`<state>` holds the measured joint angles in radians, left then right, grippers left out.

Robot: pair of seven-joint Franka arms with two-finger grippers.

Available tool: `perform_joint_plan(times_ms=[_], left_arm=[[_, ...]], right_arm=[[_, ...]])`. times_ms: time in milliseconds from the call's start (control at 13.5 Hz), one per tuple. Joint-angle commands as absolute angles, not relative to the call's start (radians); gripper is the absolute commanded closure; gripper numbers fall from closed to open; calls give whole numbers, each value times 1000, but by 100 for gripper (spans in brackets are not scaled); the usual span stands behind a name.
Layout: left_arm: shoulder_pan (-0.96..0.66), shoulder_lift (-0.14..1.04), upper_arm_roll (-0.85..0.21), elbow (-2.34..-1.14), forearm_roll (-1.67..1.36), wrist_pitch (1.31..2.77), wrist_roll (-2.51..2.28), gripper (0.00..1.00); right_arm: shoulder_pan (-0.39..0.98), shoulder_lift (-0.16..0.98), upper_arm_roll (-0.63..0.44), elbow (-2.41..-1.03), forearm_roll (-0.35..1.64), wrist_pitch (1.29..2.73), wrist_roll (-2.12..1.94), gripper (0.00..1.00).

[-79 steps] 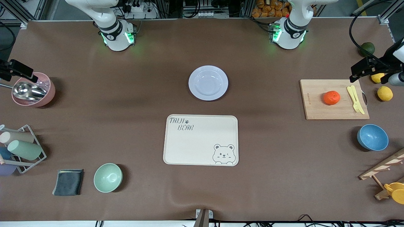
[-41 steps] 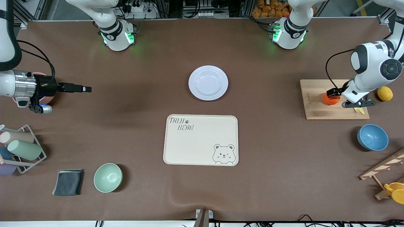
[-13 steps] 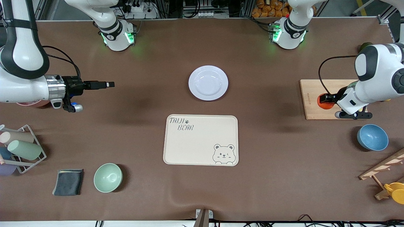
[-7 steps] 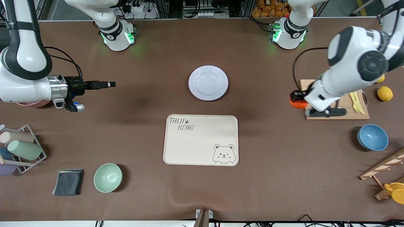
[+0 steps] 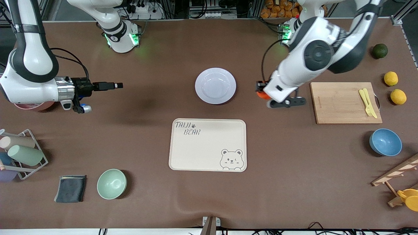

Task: Place orange and plate with both arms
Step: 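Carry the orange with the left gripper over the white plate, then lower the orange onto the plate and open the left gripper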

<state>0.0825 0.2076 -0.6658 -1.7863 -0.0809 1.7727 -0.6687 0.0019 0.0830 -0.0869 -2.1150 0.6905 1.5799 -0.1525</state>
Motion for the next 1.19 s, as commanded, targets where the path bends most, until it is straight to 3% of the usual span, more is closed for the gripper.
perform_joint_plan(times_ms=[0, 520, 1113], left_arm=[[-4, 293, -663, -1767, -83, 1801, -796, 92], [-254, 452, -660, -1827, -33, 2028, -1109, 92], [-406, 705, -641, -1824, 279, 2144, -1387, 91]], right_arm=[[-2, 49, -87, -2148, 716, 1592, -167, 0], [9, 60, -87, -2183, 716, 1594, -167, 0], [109, 86, -87, -2227, 767, 1709, -195, 0]])
